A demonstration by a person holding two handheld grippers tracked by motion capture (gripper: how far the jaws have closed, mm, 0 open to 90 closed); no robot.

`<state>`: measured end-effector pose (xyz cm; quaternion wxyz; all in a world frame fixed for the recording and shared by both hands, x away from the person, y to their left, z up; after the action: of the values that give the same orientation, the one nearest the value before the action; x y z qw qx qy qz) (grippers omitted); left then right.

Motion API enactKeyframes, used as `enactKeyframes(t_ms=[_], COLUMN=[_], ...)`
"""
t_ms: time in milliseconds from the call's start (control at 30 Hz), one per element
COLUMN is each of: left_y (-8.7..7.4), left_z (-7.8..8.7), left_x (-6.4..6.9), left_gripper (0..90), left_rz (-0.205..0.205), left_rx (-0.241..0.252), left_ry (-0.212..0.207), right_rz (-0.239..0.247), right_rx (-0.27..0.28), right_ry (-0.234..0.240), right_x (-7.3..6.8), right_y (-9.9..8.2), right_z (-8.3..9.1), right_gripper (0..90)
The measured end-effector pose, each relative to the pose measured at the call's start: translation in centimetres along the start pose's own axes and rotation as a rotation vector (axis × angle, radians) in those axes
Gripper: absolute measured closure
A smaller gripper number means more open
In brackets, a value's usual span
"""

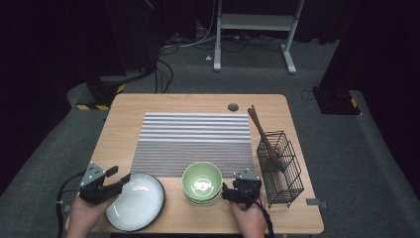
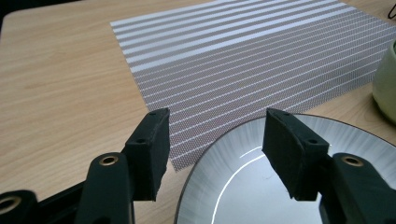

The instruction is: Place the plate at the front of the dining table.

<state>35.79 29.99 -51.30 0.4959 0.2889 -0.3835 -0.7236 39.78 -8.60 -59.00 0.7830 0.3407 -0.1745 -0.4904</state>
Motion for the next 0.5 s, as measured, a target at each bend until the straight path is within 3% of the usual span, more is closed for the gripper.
enactKeyframes(t_ms=[500], left_y=[-0.8], left_z=[-0.8], left_x=[1.1], left_gripper=[41.4], left_rz=[-0.028], left_rx=[-0.037], left_ry=[-0.013], right_rz=[-0.002], right_rx=[0.0], right_ry=[-0.003], right_x=[0.0], right_y=[0.0], right_z=[0.0], right_gripper=[11.9])
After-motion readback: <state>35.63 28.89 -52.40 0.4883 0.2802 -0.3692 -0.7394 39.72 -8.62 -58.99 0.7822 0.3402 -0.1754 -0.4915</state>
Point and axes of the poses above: each handheld gripper's, and its own axes: z roughly backward along the jaws, y roughly out of its top, x roughly to its right, the point moved 9 cm from there along -z, roughly forward along the jaws, and after that the axes turned 6 degrees about y, right-handed, at the moved point
